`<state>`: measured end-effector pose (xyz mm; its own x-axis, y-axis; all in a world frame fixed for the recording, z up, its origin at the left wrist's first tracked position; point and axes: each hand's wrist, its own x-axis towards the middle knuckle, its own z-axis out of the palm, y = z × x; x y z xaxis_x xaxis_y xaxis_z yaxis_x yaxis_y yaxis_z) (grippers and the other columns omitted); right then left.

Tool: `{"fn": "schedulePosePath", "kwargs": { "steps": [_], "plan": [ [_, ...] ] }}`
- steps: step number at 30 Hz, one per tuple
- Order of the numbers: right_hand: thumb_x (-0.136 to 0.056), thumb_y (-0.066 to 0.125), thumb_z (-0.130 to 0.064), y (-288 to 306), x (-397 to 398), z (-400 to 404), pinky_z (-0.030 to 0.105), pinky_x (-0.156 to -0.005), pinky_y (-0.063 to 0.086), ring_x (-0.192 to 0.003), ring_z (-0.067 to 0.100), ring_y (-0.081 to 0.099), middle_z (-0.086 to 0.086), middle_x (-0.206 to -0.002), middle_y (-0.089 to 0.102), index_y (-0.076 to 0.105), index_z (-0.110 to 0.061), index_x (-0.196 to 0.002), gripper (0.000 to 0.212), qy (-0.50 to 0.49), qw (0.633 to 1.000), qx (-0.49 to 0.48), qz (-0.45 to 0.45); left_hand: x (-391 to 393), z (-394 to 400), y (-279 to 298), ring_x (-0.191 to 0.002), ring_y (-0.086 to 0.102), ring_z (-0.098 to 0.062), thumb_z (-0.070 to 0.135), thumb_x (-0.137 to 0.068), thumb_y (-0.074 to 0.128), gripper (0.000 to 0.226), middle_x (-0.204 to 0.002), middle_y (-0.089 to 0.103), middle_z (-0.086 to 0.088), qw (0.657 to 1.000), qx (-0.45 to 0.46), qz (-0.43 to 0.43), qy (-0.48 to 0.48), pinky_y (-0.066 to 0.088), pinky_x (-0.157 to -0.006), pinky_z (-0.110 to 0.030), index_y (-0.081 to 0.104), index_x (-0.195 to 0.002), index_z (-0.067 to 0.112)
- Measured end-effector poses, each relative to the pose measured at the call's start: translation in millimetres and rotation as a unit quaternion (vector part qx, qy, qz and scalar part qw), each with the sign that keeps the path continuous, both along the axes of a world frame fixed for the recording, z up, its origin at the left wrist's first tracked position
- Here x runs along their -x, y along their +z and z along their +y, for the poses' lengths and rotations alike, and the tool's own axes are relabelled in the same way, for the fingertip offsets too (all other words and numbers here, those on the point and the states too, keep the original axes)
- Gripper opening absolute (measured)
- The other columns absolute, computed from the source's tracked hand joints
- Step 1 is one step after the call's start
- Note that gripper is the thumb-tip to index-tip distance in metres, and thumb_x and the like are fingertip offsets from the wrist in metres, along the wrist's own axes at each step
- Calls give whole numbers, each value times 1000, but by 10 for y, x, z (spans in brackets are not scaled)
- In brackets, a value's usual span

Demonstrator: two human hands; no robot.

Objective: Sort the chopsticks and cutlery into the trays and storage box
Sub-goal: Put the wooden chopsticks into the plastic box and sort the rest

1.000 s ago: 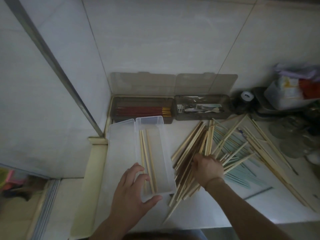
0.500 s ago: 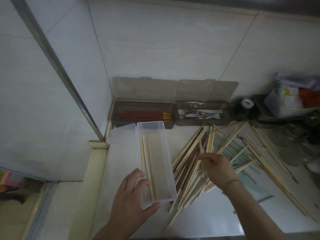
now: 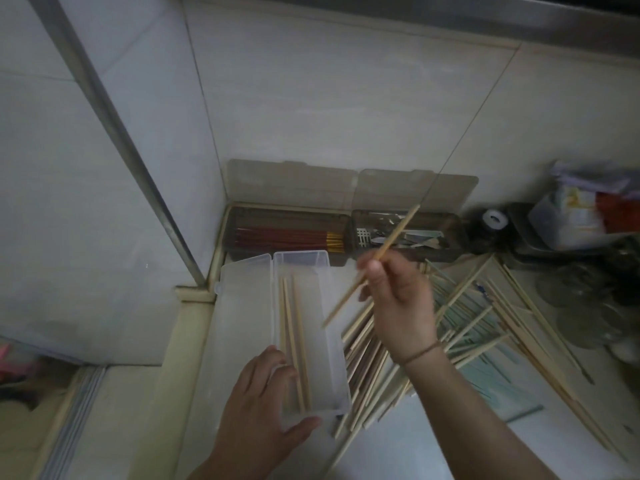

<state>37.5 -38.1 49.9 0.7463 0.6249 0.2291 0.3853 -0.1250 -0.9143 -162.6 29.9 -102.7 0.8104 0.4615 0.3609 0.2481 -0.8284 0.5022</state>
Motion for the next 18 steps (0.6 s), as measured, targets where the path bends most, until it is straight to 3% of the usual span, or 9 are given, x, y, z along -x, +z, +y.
{"fn": "schedulePosePath", "kwargs": {
  "steps": [3,5,7,10,12,18],
  "plan": [
    [-98,45,-17,-338,54,239,19,-64,50,-70,5,60,-7,-83,62,55,-26,-116,22,39,987,154,32,1,1,-12,-120,49,-23,66,-65,71,60,-117,54,-1,1000,3,-4,0,40,-96,-32,64,-98,16],
    [-96,43,-7,-603,123,354,22,-66,45,-68,6,56,-7,-78,60,34,-28,-142,51,93,964,248,-5,0,6,-13,-121,48,-22,66,-64,72,61,-119,52,1,1000,2,-3,-4,40,-95,-31,61,-100,18],
    [-94,45,-4,-794,193,426,27,-68,41,-70,13,53,0,-81,56,14,-27,-149,67,122,936,325,-59,2,10,-11,-121,47,-22,67,-64,72,61,-120,51,1,1000,2,4,-6,39,-95,-29,61,-101,18],
    [-90,43,2,-876,278,516,39,-77,48,-93,34,60,14,-106,55,29,-14,-140,54,157,871,441,-148,5,13,-9,-120,47,-22,67,-64,71,61,-121,51,1,1000,5,15,-6,39,-95,-28,62,-100,18],
    [-92,37,3,-861,331,583,42,-83,48,-106,38,58,19,-117,52,42,-4,-129,38,172,830,506,-158,4,12,-10,-120,47,-23,67,-63,71,62,-122,51,0,1000,8,20,-5,39,-94,-28,61,-101,19],
    [-94,38,-2,-919,470,593,41,-89,45,-116,36,54,19,-125,55,51,-2,-122,31,206,789,560,-145,5,4,25,-119,48,-21,66,-61,70,63,-122,53,1,999,36,40,3,39,-95,-26,61,-103,21]
  ]
}}
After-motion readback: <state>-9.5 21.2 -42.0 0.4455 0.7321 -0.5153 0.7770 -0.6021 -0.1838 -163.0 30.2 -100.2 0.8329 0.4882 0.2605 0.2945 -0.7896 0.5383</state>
